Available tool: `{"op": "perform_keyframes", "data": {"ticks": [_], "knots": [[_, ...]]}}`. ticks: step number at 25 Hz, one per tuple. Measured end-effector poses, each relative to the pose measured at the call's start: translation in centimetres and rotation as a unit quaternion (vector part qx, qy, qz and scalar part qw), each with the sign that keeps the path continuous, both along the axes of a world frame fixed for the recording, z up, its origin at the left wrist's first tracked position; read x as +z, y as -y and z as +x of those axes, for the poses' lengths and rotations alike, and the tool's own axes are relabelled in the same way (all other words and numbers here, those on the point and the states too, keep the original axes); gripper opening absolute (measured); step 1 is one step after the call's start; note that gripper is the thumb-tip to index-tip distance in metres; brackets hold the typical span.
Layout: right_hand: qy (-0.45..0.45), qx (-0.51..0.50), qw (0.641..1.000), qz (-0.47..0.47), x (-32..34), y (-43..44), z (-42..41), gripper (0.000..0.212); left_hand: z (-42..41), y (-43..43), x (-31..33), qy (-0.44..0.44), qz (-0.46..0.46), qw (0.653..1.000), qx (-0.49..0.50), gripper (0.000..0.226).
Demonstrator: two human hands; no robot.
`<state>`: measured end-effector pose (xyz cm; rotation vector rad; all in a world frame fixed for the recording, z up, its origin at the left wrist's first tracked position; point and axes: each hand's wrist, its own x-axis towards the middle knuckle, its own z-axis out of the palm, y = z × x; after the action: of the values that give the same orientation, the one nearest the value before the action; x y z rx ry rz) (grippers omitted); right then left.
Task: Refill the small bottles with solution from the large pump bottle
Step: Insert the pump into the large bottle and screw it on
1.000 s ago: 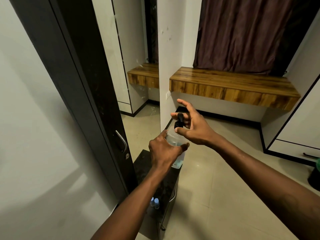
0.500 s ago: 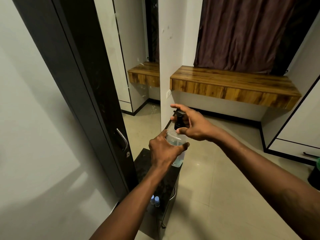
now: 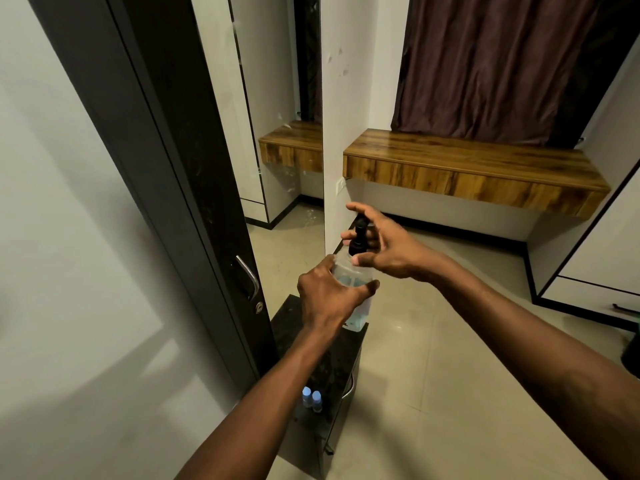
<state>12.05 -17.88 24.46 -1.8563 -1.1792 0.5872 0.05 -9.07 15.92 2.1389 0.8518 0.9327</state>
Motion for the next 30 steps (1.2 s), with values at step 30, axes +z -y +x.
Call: {"op": "perform_keyframes", "data": {"ticks": [30], "knots": [[0.216,-0.083,0.973,0.021,-3.7,-2.9,-2.4,0.067,-0.9,-1.3,-3.7,0.040,-0.021,0.999,0.028,0.060]]}}
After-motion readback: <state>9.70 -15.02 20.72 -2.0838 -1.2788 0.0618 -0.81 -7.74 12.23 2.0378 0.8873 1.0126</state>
